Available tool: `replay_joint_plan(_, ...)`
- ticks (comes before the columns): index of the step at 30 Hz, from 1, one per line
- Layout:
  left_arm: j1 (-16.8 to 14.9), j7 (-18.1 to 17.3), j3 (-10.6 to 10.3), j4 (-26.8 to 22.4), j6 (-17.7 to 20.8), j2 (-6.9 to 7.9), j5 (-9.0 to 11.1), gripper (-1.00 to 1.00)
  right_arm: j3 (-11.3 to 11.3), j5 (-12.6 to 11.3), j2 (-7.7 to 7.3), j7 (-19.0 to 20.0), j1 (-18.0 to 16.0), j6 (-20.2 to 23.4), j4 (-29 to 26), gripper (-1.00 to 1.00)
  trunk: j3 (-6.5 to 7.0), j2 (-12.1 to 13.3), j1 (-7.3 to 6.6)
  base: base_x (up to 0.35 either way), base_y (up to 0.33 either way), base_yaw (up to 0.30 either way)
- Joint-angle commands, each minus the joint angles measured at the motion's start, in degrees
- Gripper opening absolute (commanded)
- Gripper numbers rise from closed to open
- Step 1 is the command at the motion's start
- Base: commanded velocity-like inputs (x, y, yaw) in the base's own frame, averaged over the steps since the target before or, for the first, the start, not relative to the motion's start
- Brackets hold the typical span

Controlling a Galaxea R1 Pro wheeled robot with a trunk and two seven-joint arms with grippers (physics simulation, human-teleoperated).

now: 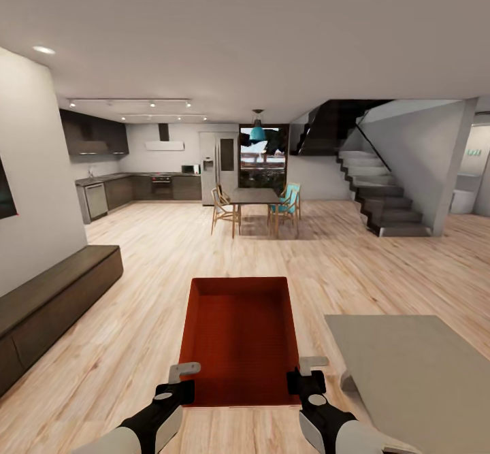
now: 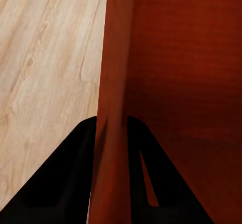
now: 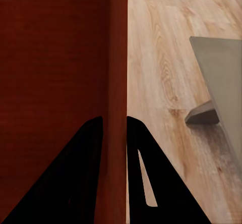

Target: Move the two storage containers from the living room to the garage. In the garage, place one container on the floor and stack the other container on top of it (either order is fine).

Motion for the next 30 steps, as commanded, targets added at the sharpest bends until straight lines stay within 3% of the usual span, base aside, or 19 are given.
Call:
replay_joint_plan(1, -0.06, 0.54, -0.06, -0.15, 0.0, 0.03, 0.27, -1.0, -1.95, 0.39, 0.01, -0.31, -0.07, -0.18, 0.08, -1.0, -0.09, -0.08, 0.05, 0.322, 0.0, 0.0)
replay_joint_plan(30, -0.06, 0.54, -0.08, -0.2, -0.01, 0.03, 0.27, -1.0, -1.95, 0.39, 0.01, -0.31, -0.07, -0.18, 0.08, -1.0, -0.09, -0.08, 0.05, 0.322, 0.0, 0.0)
